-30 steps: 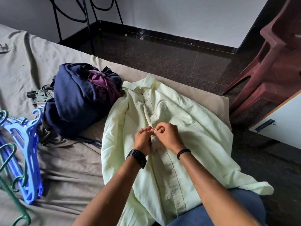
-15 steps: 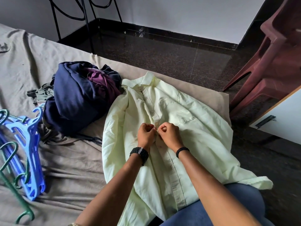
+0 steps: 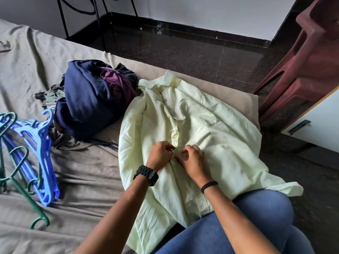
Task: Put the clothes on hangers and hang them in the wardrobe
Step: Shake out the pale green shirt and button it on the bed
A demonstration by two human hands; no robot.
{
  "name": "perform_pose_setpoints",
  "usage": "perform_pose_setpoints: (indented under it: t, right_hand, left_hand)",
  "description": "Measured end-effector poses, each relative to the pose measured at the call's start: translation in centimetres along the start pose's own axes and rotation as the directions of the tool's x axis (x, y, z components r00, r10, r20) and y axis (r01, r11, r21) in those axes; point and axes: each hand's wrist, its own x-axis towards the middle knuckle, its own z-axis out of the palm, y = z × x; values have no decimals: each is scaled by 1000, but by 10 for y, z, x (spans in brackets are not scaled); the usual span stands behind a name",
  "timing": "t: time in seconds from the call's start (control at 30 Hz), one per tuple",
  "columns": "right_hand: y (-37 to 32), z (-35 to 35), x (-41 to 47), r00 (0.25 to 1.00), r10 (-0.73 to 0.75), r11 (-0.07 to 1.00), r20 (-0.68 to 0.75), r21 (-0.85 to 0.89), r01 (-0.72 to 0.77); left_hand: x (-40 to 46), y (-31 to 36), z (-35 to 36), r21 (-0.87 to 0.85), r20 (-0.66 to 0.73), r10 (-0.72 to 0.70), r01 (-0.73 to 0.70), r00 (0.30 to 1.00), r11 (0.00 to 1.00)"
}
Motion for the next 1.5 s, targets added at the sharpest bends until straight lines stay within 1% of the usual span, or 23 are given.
perform_pose_setpoints:
  t: [0.03,0.1,0.2,0.27,0.33,0.43,0.57,0.63,0.67,0.73,0.8,0.93,1.03,1.17,1.37,1.5]
  right_hand:
    - [-2,0,-1,1000,-13,999,-1,-47,13]
    - [-6,1,-1,999,-35,989,15,-143,37]
    - [-12,0,0,999,3,979,40,-204,5]
    - [-12,-3,4,998,48,986,32,-161,-43]
    - [-11,-8,7,994,106,994,37,-45,-105]
    - [-5,-14,11,980,184,972,68,132,-192]
    - [-3,-20,9,973,214,948,82,223,-227]
    - [-3,-21,7,975,204,944,85,246,-219]
    - [-4,-21,6,977,198,942,84,257,-213]
    - [-5,-21,5,979,188,939,75,278,-202]
    - [-5,-22,5,981,186,936,59,292,-195]
    - [-4,-24,5,980,189,940,59,277,-198]
    - [-2,-23,3,983,174,945,61,269,-184]
    - [-1,-22,2,984,173,942,52,282,-181]
    - [2,-21,0,977,202,924,66,318,-212]
    - [4,-22,4,969,215,914,121,326,-243]
  left_hand:
    - [-2,1,-1,8,14,9,-9,1000,1000]
    - [-2,1,-3,-27,37,-18,19,999,999]
    - [-3,-2,-4,-47,74,-40,44,996,998]
    - [-5,-2,-4,-43,85,-13,16,996,999]
    - [-6,-2,-2,-16,58,20,-19,998,1000]
    - [-7,0,4,59,15,49,-50,999,997]
    - [-7,6,11,178,52,74,-82,996,981]
    - [-6,8,12,176,41,48,-55,998,983]
    - [-5,9,12,134,33,20,-24,999,991]
    - [-5,11,13,-49,35,-61,63,998,997]
    - [-7,13,14,-227,52,-134,142,990,964]
    - [-11,15,19,-464,106,-230,253,967,849]
    - [-12,15,22,-600,158,-262,303,952,741]
    - [-13,18,25,-650,143,-282,305,949,696]
    - [-10,13,29,-693,171,-296,328,940,642]
    - [-8,7,31,-682,167,-287,321,943,658]
